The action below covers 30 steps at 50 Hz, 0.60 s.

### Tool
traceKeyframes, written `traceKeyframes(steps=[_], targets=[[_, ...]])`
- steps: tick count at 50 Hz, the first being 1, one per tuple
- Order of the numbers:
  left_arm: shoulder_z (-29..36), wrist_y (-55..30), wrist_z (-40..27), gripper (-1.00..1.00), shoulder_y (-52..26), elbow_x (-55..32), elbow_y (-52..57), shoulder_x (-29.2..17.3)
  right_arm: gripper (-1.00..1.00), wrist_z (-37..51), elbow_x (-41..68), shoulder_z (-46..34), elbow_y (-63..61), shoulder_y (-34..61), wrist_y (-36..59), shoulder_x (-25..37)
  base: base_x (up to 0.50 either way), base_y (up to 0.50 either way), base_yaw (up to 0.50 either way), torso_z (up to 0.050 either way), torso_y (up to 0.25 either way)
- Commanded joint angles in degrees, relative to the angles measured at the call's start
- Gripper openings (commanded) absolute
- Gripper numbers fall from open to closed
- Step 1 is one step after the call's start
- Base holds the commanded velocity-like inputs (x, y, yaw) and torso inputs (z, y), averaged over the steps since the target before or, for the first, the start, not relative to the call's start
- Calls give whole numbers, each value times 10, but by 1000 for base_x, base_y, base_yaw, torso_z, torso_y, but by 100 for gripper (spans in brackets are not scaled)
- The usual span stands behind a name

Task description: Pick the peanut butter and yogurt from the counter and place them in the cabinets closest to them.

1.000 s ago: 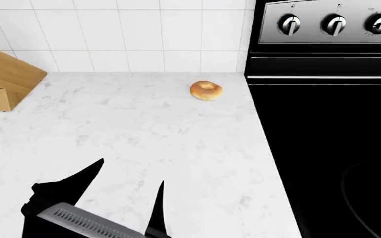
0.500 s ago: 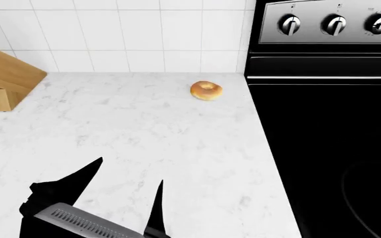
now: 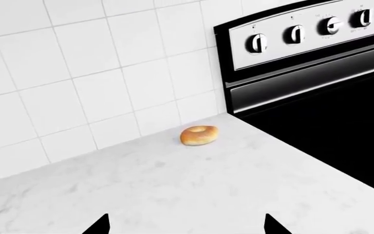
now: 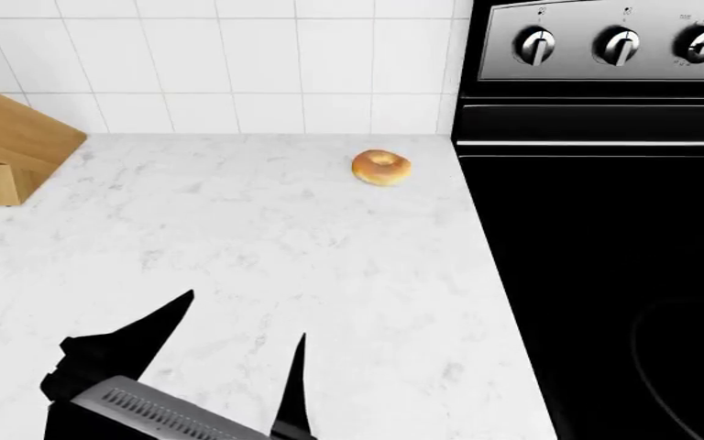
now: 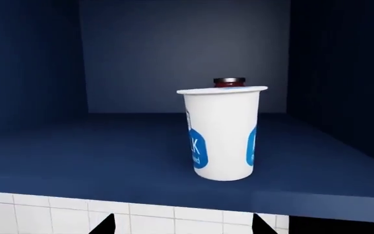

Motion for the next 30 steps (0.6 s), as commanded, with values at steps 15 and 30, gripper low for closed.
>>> traceKeyframes(steps=[15,30], targets=[[-12,-4,0,100,3,-9,0,8,100,52,23,35,-118,-29,-8,62,0,0,0,0,0],[-26,-9,0,100,-8,-35,0,16,100,108,66,67,-270,-68,-33,118,0,0,0,0,0]])
